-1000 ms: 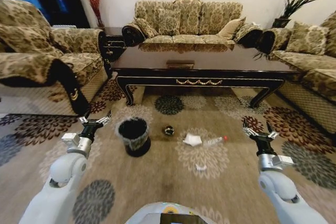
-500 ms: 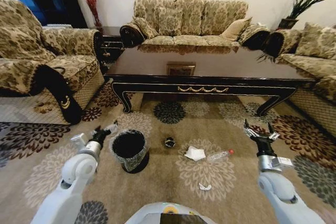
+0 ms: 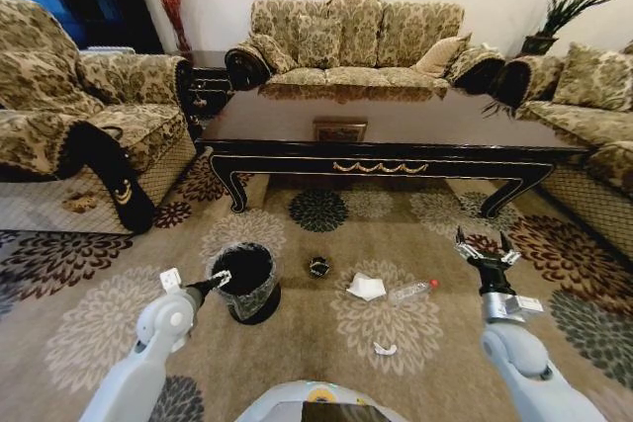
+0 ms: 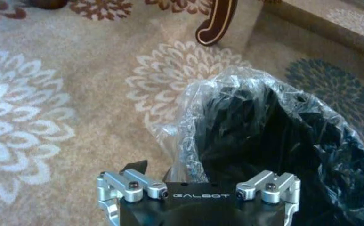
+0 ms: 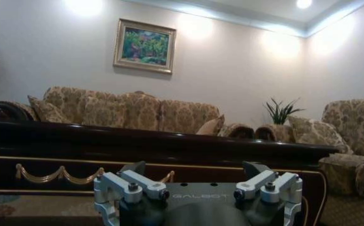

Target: Move to the front of the table and pick up the trash from the floor, then place it into the trash bin.

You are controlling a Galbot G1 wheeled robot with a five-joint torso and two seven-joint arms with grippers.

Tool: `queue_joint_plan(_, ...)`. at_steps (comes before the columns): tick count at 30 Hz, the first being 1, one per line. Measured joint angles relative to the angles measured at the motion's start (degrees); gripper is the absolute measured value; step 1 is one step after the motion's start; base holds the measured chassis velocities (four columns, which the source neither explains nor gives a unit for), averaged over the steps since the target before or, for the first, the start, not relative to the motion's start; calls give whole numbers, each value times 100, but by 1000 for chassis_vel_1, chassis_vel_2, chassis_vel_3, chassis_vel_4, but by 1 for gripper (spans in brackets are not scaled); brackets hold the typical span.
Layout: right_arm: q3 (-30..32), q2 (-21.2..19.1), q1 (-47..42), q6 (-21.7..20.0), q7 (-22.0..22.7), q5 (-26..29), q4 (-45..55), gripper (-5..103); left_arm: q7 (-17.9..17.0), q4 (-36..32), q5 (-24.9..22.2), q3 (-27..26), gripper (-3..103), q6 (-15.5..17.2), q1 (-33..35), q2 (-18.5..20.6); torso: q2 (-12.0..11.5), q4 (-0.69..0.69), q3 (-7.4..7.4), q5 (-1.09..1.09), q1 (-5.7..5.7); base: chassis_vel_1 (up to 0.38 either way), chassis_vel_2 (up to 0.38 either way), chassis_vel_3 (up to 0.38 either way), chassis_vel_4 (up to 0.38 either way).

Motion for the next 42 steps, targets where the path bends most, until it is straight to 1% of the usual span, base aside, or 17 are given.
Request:
queue_joint_plan(4, -2, -4, -1, 4, 0, -3, -11, 100, 118, 98, 148, 45, 94, -97, -43, -34, 0, 0, 0, 0, 0, 0, 0, 0, 0)
queue_joint_plan(7, -8, -15, 3, 4, 1, -5, -19, 100, 146, 169, 193, 96, 82, -151, -92, -51, 0, 0, 0, 1, 0, 0, 0, 0, 0)
queue_joint_plan(10, -10, -19, 5, 4, 3, -5, -19, 100, 147, 200, 198, 114, 78, -168, -114, -56, 0, 0, 0, 0, 0, 0, 0, 0, 0)
queue_joint_plan(18, -12, -28, 5, 7, 5, -15, -43, 100, 145, 238, 205, 137, 54, -188, -138, -69, -1, 0, 0, 1, 0, 0, 0, 0, 0)
queue_joint_plan(19, -13, -30, 9, 9, 5, -15, -46, 100, 140, 247, 205, 138, 54, -191, -145, -69, -1, 0, 0, 0, 0, 0, 0, 0, 0)
queue_joint_plan(20, -29, -32, 18, 11, 8, -16, -54, 100, 116, 255, 200, 142, 46, -196, -154, -68, -1, 0, 0, 0, 0, 0, 0, 0, 0)
queue_joint_plan(22, -45, -34, 23, 11, 14, -16, -62, 100, 97, 257, 197, 143, 46, -196, -156, -68, -1, 0, 0, 0, 0, 0, 0, 0, 0)
queue_joint_plan(24, -105, -48, 45, 11, 38, -15, -99, 100, 49, 258, 183, 143, 38, -198, -152, -69, -1, 0, 0, 0, 0, 0, 0, 0, 0)
queue_joint_plan(25, -105, -48, 45, 11, 38, -15, -99, 100, 49, 258, 183, 143, 38, -198, -152, -69, -1, 0, 0, 0, 0, 0, 0, 0, 0)
queue_joint_plan(29, -310, -72, 94, -67, 123, -1, -222, 100, -61, 166, 75, 114, 23, -199, -79, -30, -1, 1, 0, 0, 0, 0, 0, 0, 0)
queue_joint_plan(30, -310, -72, 94, -67, 123, -1, -222, 100, -61, 166, 75, 114, 23, -199, -79, -30, -1, 1, 0, 0, 0, 0, 0, 0, 0)
queue_joint_plan(32, -489, -80, 124, -229, 267, 39, -303, 100, -140, 83, -36, 83, 16, -197, -48, 41, -1, 0, 0, 0, 0, 0, 0, 0, 0)
queue_joint_plan(34, -558, -82, 132, -282, 335, 87, -320, 100, -166, 60, -84, 74, 16, -193, -41, 66, -1, 0, 1, -1, 0, 0, 0, 0, 0)
queue_joint_plan(37, -970, -75, 119, -662, 918, 602, -277, 100, -257, -18, -251, 35, 6, -166, -29, 193, -1, 1, 1, -1, 0, 0, 0, 0, 0)
queue_joint_plan(39, -1048, -71, 108, -753, 1068, 719, -248, 100, -280, -31, -285, 19, 5, -165, -28, 212, -1, 1, 1, -3, 0, 0, 0, 0, 0)
queue_joint_plan(40, -1299, -65, 61, -1041, 1524, 1127, -151, 100, -347, -118, -435, -49, 5, -158, -26, 291, -1, -2, 1, -2, 0, 0, 0, 0, 0)
queue_joint_plan(42, -1386, -70, 43, -1131, 1664, 1280, -119, 100, -372, -144, -477, -69, 5, -156, -24, 314, -1, -1, 1, -1, 0, 0, 0, 0, 0)
